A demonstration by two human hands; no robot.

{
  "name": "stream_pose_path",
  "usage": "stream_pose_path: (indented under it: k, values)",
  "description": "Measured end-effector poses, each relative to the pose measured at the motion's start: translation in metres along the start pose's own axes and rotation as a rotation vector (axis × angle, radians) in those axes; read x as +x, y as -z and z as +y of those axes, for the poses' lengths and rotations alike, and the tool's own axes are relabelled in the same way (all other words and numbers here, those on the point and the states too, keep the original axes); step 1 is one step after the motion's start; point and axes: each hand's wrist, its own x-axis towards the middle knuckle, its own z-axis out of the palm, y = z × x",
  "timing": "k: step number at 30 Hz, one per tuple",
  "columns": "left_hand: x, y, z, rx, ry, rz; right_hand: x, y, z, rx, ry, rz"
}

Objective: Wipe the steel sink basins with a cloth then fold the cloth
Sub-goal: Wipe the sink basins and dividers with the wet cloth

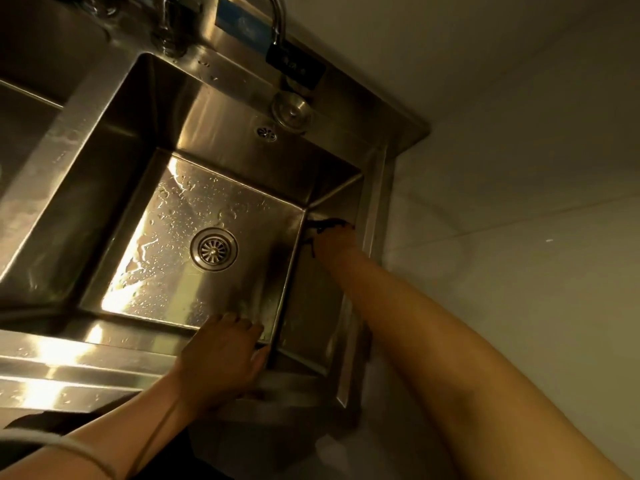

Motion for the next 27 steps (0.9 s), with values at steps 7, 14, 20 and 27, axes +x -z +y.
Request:
stream_pose_path:
  k: [7, 14, 20, 27]
  values:
    - [0.007, -0.006, -0.002, 0.050, 0.003, -0.030, 0.078, 0.029, 0.036, 0.038, -0.102, 0.110]
    - [0.002, 0.001, 0.003, 0.050, 0.017, -0.027, 0.082, -0.037, -0.033, 0.010, -0.012, -0.025]
    - [0.001, -0.002, 0.002, 0.040, 0.010, 0.016, 0.038, -0.086, -0.101, 0.140, 0.146, -0.193]
    - [0.006, -0.008, 0.000, 0.048, 0.033, -0.025, -0.010, -0.092, -0.126, 0.264, 0.278, -0.314]
